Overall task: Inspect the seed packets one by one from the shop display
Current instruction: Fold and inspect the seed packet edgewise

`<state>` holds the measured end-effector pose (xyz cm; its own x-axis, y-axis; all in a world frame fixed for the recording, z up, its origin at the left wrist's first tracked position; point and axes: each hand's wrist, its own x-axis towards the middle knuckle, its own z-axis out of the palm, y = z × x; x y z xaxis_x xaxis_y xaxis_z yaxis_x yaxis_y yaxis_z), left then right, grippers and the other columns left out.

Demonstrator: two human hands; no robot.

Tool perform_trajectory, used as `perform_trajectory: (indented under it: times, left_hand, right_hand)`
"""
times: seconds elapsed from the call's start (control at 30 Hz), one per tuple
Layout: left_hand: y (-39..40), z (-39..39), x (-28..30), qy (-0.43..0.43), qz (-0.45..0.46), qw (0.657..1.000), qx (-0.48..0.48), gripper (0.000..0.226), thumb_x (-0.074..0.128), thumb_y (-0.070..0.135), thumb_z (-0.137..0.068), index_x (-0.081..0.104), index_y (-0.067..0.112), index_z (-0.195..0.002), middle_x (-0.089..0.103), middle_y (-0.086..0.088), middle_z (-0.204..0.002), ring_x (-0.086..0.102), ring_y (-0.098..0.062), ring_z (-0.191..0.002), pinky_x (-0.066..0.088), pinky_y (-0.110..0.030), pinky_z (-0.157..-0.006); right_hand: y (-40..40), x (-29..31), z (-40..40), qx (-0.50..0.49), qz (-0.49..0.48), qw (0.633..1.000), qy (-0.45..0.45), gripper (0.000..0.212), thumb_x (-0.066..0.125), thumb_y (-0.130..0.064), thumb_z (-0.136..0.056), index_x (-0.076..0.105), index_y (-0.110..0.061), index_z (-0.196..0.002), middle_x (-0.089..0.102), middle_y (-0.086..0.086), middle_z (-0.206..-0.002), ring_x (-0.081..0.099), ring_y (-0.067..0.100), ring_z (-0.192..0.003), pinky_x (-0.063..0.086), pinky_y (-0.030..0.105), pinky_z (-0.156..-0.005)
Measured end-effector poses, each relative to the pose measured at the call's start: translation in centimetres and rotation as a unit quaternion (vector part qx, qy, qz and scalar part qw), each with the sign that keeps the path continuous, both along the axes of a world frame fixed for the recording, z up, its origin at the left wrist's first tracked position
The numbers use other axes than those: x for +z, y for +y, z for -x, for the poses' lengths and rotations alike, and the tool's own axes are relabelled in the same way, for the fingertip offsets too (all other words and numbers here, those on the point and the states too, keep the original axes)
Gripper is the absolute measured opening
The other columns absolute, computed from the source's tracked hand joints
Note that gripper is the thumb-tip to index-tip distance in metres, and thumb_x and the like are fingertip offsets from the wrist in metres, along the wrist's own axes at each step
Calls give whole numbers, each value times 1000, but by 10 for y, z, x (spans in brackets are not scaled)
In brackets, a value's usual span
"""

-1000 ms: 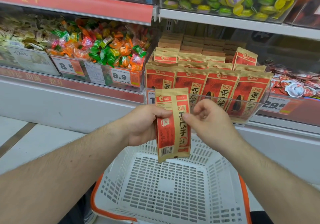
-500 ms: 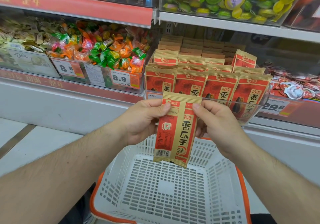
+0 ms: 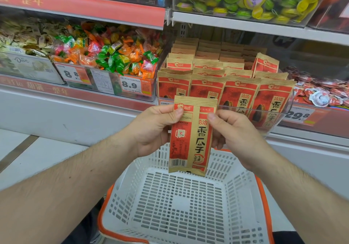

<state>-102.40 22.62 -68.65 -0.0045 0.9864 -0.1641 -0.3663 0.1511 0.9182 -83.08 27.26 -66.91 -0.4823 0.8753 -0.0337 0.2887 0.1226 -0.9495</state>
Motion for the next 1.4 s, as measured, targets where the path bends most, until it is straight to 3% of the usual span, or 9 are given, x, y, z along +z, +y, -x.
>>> perform_trajectory:
  times: [0.1,0.27,0.5,0.6,0.77,0.9,1.0,1.23,1.4]
  left_hand:
    - [-1,0,4,4,2,1000,-3,44,63,24,-80,67,4,-119,68,-21,-122,61,-41,-119,48,-56,-102]
    - [-4,3,6,75,25,994,-77,38,66,22,-75,71,15,-111,74,-12,-107,71,-23,-91,61,-43,-76]
    - [-4,3,5,58,27,995,-82,40,64,19,-76,69,13,-116,74,-12,-108,72,-23,-89,62,-42,-72]
    - [-2,3,5,29,25,997,-65,42,63,19,-77,67,10,-117,73,-12,-108,72,-22,-86,62,-42,-72]
    - [-3,4,6,36,29,996,-72,41,63,20,-78,66,11,-118,73,-13,-108,72,-25,-91,62,-46,-73]
    - [-6,3,7,65,40,991,-114,52,64,17,-75,61,9,-126,72,-15,-113,72,-27,-95,62,-47,-72]
    - [-6,4,6,39,44,991,-117,44,62,17,-77,63,10,-120,74,-12,-106,74,-24,-88,63,-43,-68]
    - [-3,5,4,8,74,988,-133,41,59,21,-79,65,7,-117,74,-13,-107,74,-23,-89,62,-40,-74]
    - [-2,6,5,-3,79,988,-133,39,59,21,-79,66,6,-115,74,-14,-107,74,-23,-88,62,-39,-73]
  right_hand:
    - [0,-2,-2,30,15,999,-29,25,54,-27,-98,70,-7,-96,75,1,-77,62,12,-60,46,25,-56]
    - [3,-2,-1,-10,25,1000,8,28,52,-23,-100,69,-3,-89,73,6,-73,63,15,-60,50,28,-58]
    - [9,1,-8,12,59,998,-26,25,58,-29,-97,70,-8,-99,76,10,-88,62,24,-71,47,42,-72]
    - [8,4,-11,53,78,994,-58,15,62,-20,-94,67,-11,-105,77,7,-91,65,21,-76,46,38,-71]
    - [6,4,-11,76,103,991,-41,17,62,-12,-93,64,-5,-109,76,13,-90,67,24,-76,50,33,-64]
    - [7,5,-12,78,137,987,-28,28,65,-16,-89,61,-3,-114,75,19,-93,68,36,-82,56,33,-62]
    - [5,8,-14,112,175,977,-37,53,73,-21,-72,55,-11,-121,72,27,-99,62,39,-80,56,29,-53]
    - [8,6,-16,145,241,960,0,79,87,-19,-62,48,-4,-129,71,30,-101,71,27,-67,59,27,-52]
    - [8,7,-15,137,246,959,16,68,73,-11,-69,46,1,-131,69,32,-102,73,25,-66,58,25,-50]
